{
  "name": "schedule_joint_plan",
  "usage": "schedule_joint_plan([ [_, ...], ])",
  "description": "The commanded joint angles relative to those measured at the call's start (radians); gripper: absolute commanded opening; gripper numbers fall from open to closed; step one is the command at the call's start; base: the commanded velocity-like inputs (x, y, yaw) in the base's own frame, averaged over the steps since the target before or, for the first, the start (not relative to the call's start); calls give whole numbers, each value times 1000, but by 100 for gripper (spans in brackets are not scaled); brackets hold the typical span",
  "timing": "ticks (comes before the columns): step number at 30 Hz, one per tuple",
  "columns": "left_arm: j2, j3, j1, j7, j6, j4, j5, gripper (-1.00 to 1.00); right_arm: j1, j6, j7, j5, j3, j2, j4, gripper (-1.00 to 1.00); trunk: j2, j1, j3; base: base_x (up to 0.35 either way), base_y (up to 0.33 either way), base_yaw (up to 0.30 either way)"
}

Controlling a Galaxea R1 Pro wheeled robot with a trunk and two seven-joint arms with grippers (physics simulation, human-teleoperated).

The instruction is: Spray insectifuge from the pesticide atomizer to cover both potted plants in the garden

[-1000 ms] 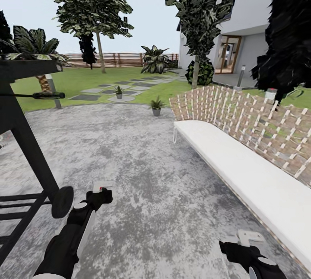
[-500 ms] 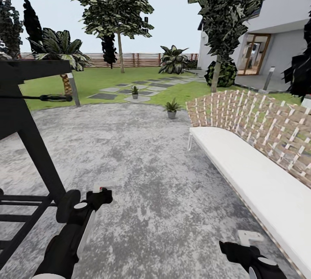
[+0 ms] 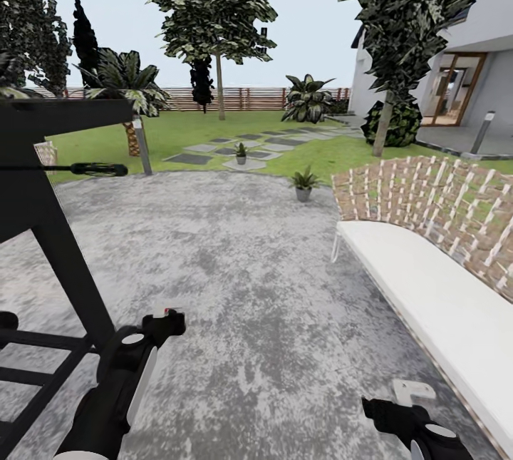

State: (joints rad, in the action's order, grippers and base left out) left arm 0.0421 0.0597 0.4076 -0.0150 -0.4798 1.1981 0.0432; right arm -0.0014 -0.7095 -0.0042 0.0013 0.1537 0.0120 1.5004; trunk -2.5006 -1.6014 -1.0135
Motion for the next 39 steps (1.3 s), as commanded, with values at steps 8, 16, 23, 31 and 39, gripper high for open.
schedule_joint_plan([
  [8,1,2,0,-2,-5,1,4,-100,0,-5,2,-3,0,0,1,100,0,0,-1,309,-148,2],
  [16,0,3,0,-2,-6,1,5,-100,0,-4,3,-3,0,0,2,100,0,0,-1,309,-149,0],
  [23,0,2,0,-2,-6,2,6,-100,0,0,2,13,-1,0,2,100,0,0,-1,330,-11,0],
  [31,-1,3,0,-2,-6,3,6,-100,0,1,3,22,-1,0,1,100,0,0,-1,336,0,0],
  [39,0,3,0,-2,-6,3,6,-100,0,1,3,20,-1,0,1,100,0,0,-1,338,0,0],
])
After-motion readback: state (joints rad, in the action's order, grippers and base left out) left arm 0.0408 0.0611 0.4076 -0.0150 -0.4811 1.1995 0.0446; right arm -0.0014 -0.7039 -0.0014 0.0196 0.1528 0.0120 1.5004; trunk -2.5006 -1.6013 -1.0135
